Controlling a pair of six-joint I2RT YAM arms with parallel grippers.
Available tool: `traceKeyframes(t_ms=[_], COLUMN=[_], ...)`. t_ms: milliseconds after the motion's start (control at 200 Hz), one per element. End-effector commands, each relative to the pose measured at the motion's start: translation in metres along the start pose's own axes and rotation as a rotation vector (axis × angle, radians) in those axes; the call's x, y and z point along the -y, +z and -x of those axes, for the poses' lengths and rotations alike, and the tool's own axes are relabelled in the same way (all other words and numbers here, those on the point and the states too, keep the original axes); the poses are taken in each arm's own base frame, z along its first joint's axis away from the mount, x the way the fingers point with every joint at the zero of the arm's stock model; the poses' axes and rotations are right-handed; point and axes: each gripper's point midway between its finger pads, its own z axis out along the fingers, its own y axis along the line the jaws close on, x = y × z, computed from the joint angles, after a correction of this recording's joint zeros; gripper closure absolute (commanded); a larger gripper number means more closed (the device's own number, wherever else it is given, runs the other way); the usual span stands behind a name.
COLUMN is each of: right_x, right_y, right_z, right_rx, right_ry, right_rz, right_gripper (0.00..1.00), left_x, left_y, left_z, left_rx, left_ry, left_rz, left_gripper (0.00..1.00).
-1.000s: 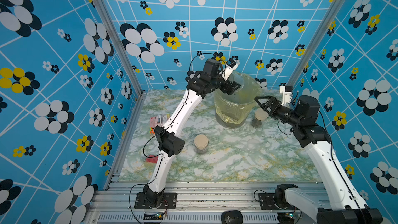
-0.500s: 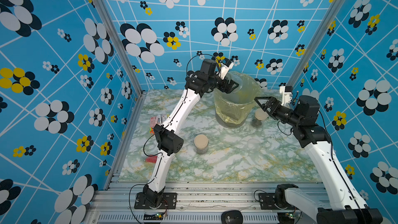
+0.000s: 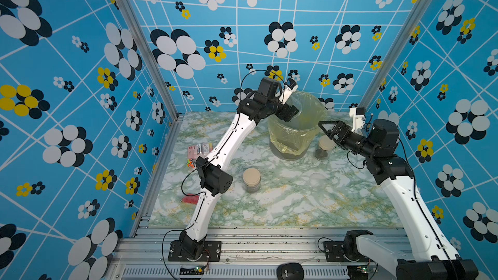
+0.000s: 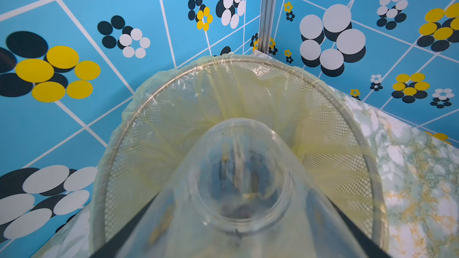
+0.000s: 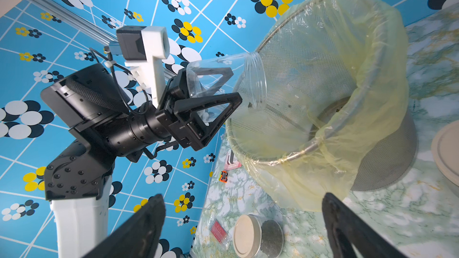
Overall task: Empty moldy tea leaves from jars
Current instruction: Pour the moldy tea leaves from the jar into the trash bin.
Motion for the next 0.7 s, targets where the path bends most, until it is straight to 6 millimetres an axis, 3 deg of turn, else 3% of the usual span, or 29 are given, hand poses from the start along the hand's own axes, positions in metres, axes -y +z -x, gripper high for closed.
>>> traceKeyframes(t_ms=[0, 55, 95, 150, 185, 225, 265, 315, 350, 390, 435, 455, 515, 565, 610, 655, 695], right_x=[0.004, 0.003, 0.003, 0.004, 0.004, 0.002, 0.003, 0.004, 0.005, 0.003, 0.003, 0.004, 0.004, 0.003, 0.003, 0.004, 0.005], right_y=[0.000, 0.000, 0.000, -0.001, -0.001, -0.002, -0.002, -0.002, -0.002, -0.001, -0.001, -0.001, -0.001, -0.001, -0.002, -0.001, -0.002], right_z=[-0.001, -0.001, -0.001, -0.001, -0.001, -0.001, -0.001, -0.001, -0.001, -0.001, -0.002, -0.002, -0.001, -0.002, -0.002, -0.002, -0.002], right_rx=[0.002, -0.002, -0.004, 0.001, 0.002, 0.001, -0.003, -0.003, 0.000, 0.000, -0.004, -0.003, 0.001, -0.002, -0.004, -0.003, 0.000], right_ry=[-0.001, 0.003, 0.001, -0.001, 0.000, -0.002, -0.003, -0.006, -0.003, 0.000, 0.000, 0.000, 0.001, 0.003, 0.000, 0.001, 0.005], right_rz=[-0.013, -0.009, -0.010, -0.016, -0.018, -0.011, -0.017, -0.023, -0.024, -0.015, -0.012, -0.015, -0.017, -0.009, -0.013, -0.020, -0.019], right_gripper=[0.01, 0.01, 0.01, 0.01, 0.01, 0.01, 0.01, 0.01, 0.01, 0.01, 0.01, 0.01, 0.01, 0.01, 0.01, 0.01, 0.01], left_x=[0.001, 0.017, 0.007, 0.002, 0.010, 0.019, 0.006, -0.001, 0.012, 0.023, 0.011, 0.005, 0.012, 0.024, 0.011, 0.006, 0.017], left_y=[0.007, 0.003, 0.000, 0.004, 0.003, -0.002, -0.006, -0.001, 0.003, -0.004, -0.009, -0.008, 0.000, -0.004, -0.007, -0.001, 0.005], left_z=[-0.005, -0.001, 0.006, -0.003, -0.005, 0.002, 0.010, -0.001, -0.006, 0.004, 0.014, 0.011, 0.000, 0.008, 0.014, 0.006, 0.002], left_rx=[-0.079, -0.026, 0.021, -0.055, -0.079, -0.018, 0.024, -0.062, -0.096, -0.021, 0.041, 0.023, -0.059, 0.002, 0.034, -0.036, -0.073], left_ry=[0.283, 0.158, 0.027, 0.208, 0.266, 0.143, 0.018, 0.222, 0.312, 0.165, -0.006, 0.029, 0.263, 0.122, 0.023, 0.229, 0.333], left_rz=[0.199, 0.025, -0.001, 0.161, 0.154, -0.002, 0.000, 0.194, 0.178, 0.002, -0.034, 0.037, 0.165, -0.006, 0.005, 0.181, 0.196], left_gripper=[0.50, 0.49, 0.52, 0.51, 0.50, 0.50, 0.53, 0.52, 0.50, 0.50, 0.53, 0.53, 0.50, 0.51, 0.53, 0.52, 0.50])
